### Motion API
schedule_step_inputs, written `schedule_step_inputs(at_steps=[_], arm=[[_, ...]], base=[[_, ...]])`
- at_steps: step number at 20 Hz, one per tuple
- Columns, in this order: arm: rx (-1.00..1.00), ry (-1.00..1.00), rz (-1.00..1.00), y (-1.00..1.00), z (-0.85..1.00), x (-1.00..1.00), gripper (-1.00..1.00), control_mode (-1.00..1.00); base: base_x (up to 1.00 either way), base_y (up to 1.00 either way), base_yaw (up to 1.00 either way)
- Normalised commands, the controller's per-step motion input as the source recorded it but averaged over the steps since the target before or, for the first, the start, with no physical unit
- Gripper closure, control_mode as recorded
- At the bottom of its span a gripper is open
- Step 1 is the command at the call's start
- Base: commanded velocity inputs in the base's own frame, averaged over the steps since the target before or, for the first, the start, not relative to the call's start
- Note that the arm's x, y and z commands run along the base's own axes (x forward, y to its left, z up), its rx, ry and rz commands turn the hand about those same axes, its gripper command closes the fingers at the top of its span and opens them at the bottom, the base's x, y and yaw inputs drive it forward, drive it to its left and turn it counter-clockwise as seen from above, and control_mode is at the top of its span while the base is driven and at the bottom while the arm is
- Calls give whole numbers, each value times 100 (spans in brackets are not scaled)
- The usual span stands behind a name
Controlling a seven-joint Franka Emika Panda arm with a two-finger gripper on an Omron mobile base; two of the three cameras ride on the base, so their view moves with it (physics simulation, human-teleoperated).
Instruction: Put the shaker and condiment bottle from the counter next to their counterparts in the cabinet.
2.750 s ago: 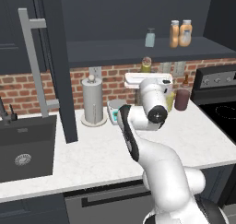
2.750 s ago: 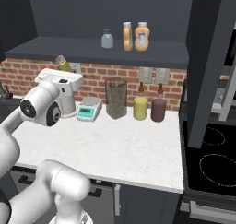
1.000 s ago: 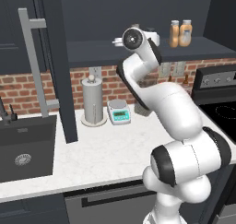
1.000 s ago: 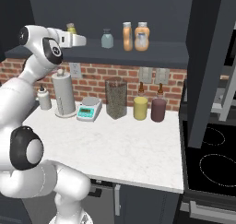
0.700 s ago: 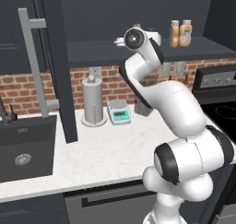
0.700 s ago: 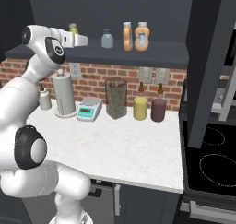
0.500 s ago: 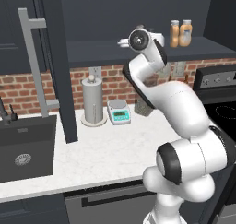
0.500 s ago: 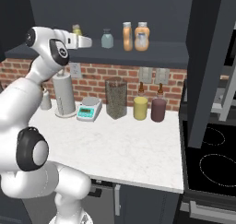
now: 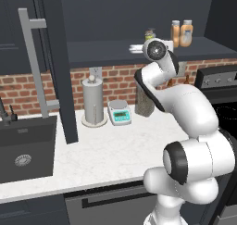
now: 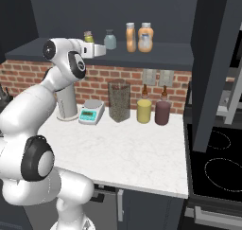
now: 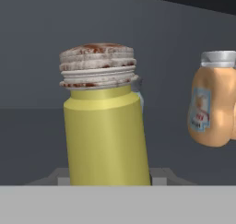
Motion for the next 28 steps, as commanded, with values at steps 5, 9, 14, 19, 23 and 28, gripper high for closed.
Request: schedule_step_inputs(at_steps=[5, 9, 14, 19, 23, 28], arm=[[0, -2, 8, -2, -11, 15, 100, -100], [6, 0, 5, 0, -2, 18, 100, -100], [13, 0, 1, 0, 0, 28, 100, -100], [10, 0, 0, 0, -4, 18, 100, -100], [0, 0, 0, 0, -17, 15, 100, -100], [-1, 0, 0, 15, -30, 1, -100, -100]], base=[[0, 0, 0], [0, 0, 0], [0, 0, 0], [0, 0, 0], [0, 0, 0], [0, 0, 0]])
